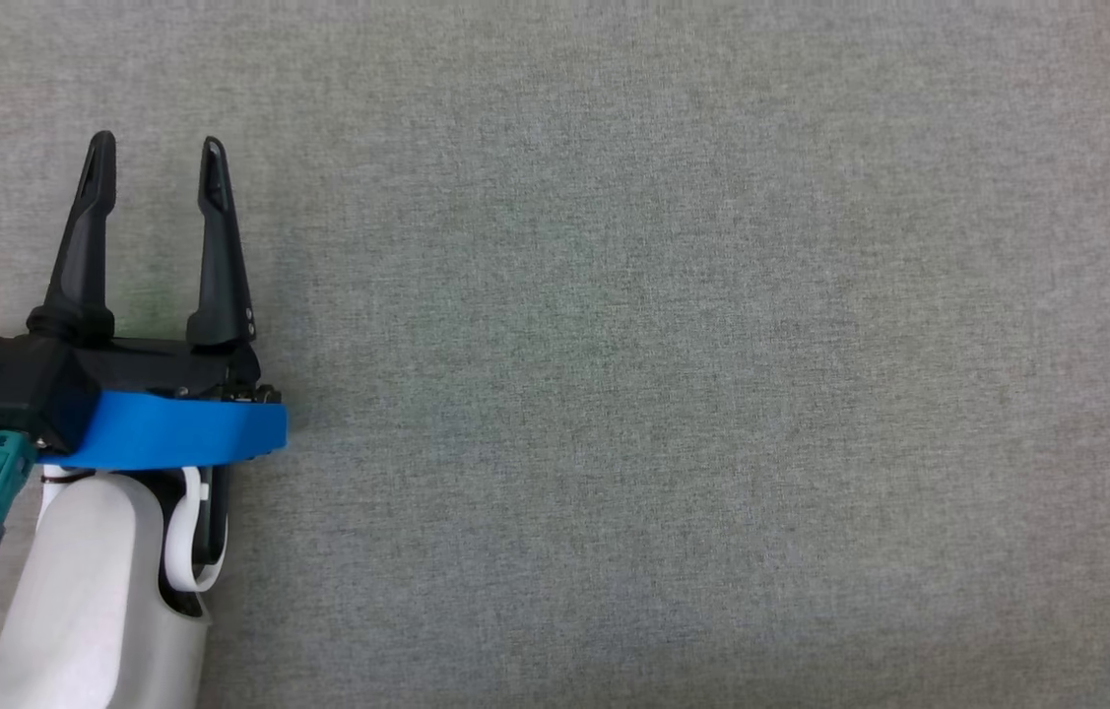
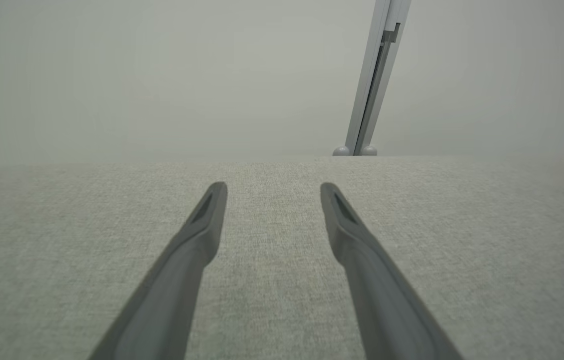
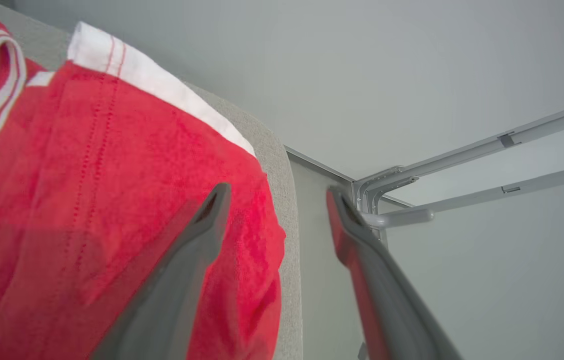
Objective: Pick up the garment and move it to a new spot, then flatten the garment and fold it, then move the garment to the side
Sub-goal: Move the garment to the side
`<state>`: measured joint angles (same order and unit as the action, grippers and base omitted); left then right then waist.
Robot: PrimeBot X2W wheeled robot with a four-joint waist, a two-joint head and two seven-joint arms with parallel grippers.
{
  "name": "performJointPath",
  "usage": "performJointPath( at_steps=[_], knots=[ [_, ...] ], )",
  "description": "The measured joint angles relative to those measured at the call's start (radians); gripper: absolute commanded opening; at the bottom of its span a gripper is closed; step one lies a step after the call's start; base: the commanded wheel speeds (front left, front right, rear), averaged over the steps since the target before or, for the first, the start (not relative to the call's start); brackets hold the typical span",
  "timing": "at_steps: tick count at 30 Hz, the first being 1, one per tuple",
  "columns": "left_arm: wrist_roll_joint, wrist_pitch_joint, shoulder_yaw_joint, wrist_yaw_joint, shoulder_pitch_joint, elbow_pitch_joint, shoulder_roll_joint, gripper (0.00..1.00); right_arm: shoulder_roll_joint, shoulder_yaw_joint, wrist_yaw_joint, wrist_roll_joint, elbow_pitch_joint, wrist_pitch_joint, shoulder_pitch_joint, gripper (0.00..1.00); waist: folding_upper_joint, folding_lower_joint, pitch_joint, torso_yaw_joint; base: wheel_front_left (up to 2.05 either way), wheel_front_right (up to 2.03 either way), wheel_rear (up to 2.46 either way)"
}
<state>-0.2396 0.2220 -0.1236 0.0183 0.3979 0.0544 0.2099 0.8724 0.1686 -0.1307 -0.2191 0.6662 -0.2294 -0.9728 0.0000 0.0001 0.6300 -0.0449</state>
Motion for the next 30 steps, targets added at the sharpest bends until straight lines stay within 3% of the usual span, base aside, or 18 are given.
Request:
performJointPath(
  at_steps=[7,12,22,30],
  knots=[
    [-0.017,0.015,0.008,-0.006,-0.032,0.038,-0.005,1.0,-0.08,-0.022,0.0,0.017,0.022,0.133,-0.024,1.0,0.0,-0.0001,-0.077,0.017,0.0,0.0,0.0],
    [-0.03,0.024,0.017,-0.011,-0.085,0.07,-0.006,1.0,-0.192,-0.018,0.0,0.016,-0.008,0.241,0.009,1.0,0.0,-0.0002,-0.162,0.029,0.0,0.0,0.0],
    [-0.048,0.028,0.019,-0.019,-0.205,0.119,-0.011,1.0,-0.433,0.027,0.0,0.019,-0.07,0.382,0.184,1.0,0.0,-0.0004,-0.353,0.051,0.0,0.0,0.0],
    [-0.057,0.026,0.013,-0.031,-0.277,0.138,-0.016,1.0,-0.557,0.001,0.0,0.004,-0.166,0.411,0.383,1.0,0.0,-0.0004,-0.466,0.041,0.0,0.0,0.0]
  ],
)
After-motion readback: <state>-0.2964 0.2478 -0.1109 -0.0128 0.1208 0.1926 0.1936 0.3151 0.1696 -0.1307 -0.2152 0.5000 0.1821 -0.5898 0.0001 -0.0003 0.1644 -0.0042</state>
